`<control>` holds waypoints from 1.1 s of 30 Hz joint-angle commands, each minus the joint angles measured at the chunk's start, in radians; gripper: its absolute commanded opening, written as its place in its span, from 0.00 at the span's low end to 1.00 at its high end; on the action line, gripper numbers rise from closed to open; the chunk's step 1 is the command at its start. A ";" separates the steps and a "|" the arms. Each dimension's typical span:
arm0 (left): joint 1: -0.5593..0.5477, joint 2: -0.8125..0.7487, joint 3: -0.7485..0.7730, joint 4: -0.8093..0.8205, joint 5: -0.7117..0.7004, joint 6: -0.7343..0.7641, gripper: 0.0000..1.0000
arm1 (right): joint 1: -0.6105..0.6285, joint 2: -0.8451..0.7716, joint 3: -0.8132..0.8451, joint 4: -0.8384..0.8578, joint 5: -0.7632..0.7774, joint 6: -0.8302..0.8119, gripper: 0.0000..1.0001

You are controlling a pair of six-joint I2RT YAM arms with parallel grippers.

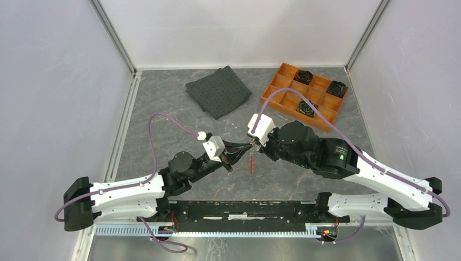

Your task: Remove the keys from the keyring

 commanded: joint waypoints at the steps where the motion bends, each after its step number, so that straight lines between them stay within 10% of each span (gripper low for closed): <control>1: -0.014 -0.014 0.013 0.044 -0.020 0.012 0.02 | 0.001 -0.036 -0.033 0.032 0.081 0.007 0.01; 33: -0.020 0.018 0.037 0.018 -0.047 0.003 0.12 | 0.002 -0.003 0.109 -0.005 -0.046 -0.033 0.01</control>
